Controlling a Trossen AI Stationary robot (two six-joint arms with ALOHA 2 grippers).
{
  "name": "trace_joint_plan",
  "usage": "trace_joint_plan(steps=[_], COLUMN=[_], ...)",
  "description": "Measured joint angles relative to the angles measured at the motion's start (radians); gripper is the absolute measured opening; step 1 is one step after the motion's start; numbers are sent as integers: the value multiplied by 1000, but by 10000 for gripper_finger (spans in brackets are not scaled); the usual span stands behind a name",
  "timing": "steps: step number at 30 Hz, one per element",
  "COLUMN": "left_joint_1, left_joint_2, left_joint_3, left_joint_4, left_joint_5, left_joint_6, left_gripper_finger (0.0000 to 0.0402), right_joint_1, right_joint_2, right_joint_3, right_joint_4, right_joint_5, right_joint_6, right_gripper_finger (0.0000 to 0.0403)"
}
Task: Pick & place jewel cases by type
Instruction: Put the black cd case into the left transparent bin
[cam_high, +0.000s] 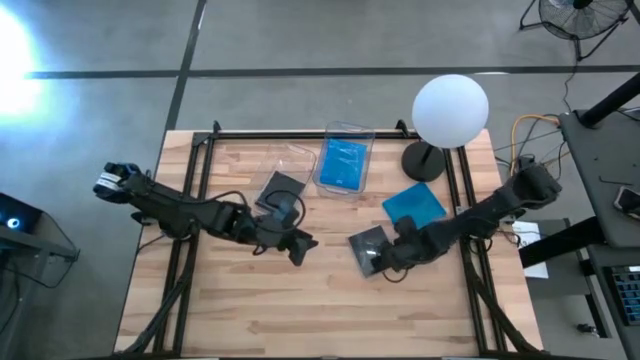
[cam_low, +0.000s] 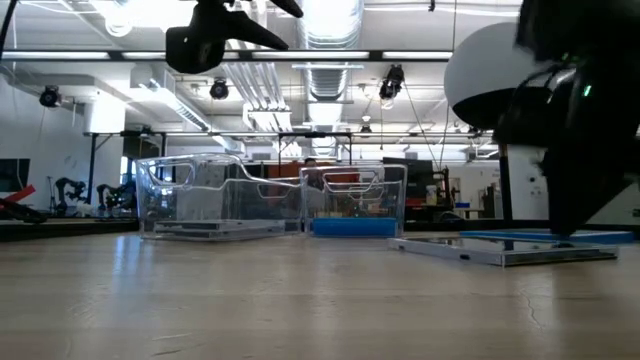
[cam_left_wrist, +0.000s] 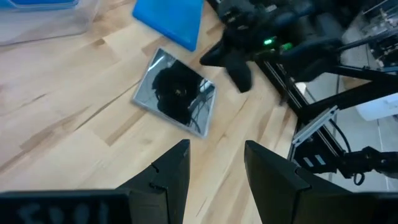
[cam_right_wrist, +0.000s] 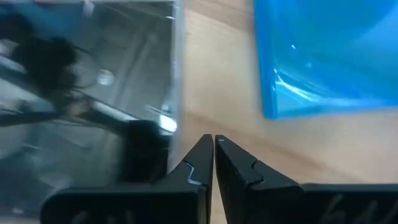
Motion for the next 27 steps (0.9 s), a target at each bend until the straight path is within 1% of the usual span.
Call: trace_joint_plan(steps=[3, 5, 8, 11, 13, 17, 20, 22, 24, 27], left_joint_1=[0, 0, -7, -31, -56, -121, -163, -185, -203, -221], left_joint_2=[2, 5, 14, 29, 36, 37, 38, 38, 38, 40], left_joint_3=[0, 0, -6, -30, -61, -131, -174, -201, -229, -265], left_joint_4=[0, -8, -92, -229, -268, -225, -177, -121, -62, 44], left_joint_5=[-1, -2, -1, 11, 30, 47, 54, 53, 54, 53], left_joint_6=[7, 5, -27, -118, -175, -266, -333, -368, -399, -430], left_gripper_finger=[133, 133, 133, 133, 133, 133, 133, 133, 133, 133], right_joint_1=[-48, -64, -67, -65, -64, -63, -62, -63, -73, -99], right_joint_2=[74, 112, 153, 167, 161, 155, 143, 149, 164, 188], right_joint_3=[-2, 21, 82, 138, 166, 199, 219, 227, 228, 228], right_joint_4=[95, 162, 223, 265, 273, 282, 351, 317, 272, 272], right_joint_5=[-41, -57, -82, -155, -191, -194, -223, -198, -166, -146], right_joint_6=[-94, -140, -217, -329, -376, -425, -512, -525, -491, -509], right_gripper_finger=[13, 13, 13, 13, 13, 13, 13, 13, 13, 13])
